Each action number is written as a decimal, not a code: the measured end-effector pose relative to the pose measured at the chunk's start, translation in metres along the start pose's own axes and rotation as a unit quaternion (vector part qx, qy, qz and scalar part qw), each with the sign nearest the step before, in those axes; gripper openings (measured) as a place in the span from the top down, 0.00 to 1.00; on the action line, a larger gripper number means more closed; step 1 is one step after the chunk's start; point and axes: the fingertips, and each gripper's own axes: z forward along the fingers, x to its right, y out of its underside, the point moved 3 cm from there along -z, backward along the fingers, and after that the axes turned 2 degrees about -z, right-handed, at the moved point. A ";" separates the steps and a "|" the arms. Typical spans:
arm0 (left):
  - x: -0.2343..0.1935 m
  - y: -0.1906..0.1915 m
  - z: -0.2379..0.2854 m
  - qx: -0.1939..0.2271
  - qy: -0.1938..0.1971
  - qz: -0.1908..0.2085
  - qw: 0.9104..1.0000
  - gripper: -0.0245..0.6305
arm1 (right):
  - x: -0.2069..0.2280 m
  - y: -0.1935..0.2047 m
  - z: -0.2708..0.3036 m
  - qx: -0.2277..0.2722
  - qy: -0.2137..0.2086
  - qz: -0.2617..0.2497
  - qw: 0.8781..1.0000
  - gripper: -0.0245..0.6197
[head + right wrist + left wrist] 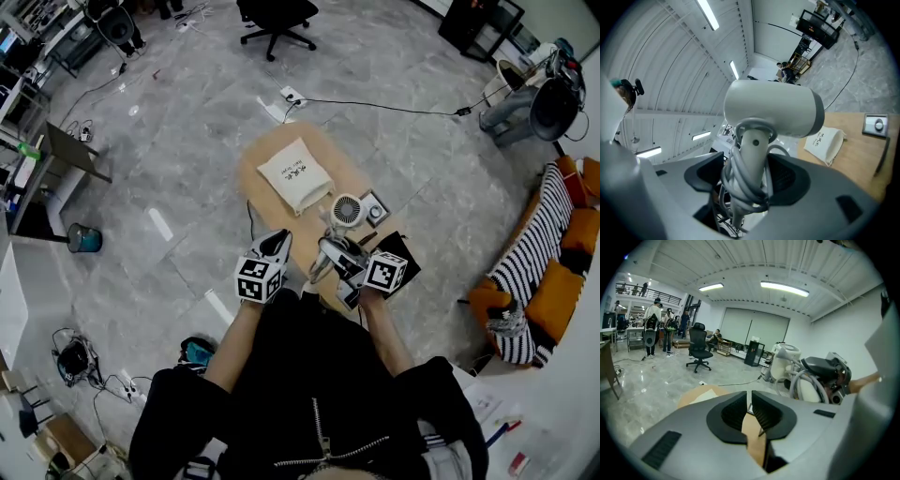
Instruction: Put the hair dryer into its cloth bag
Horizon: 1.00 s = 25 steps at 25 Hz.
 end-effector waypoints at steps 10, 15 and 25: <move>-0.023 -0.010 0.021 -0.002 -0.004 -0.005 1.000 0.90 | 0.019 -0.009 0.019 -0.010 0.007 0.012 1.000 0.51; -0.045 -0.021 0.035 -0.005 0.008 -0.009 1.000 0.90 | 0.030 -0.019 0.040 -0.003 0.017 0.013 1.000 0.51; -0.100 -0.045 0.082 -0.036 0.045 0.011 0.998 0.90 | 0.053 -0.057 0.091 0.032 0.050 0.026 0.998 0.51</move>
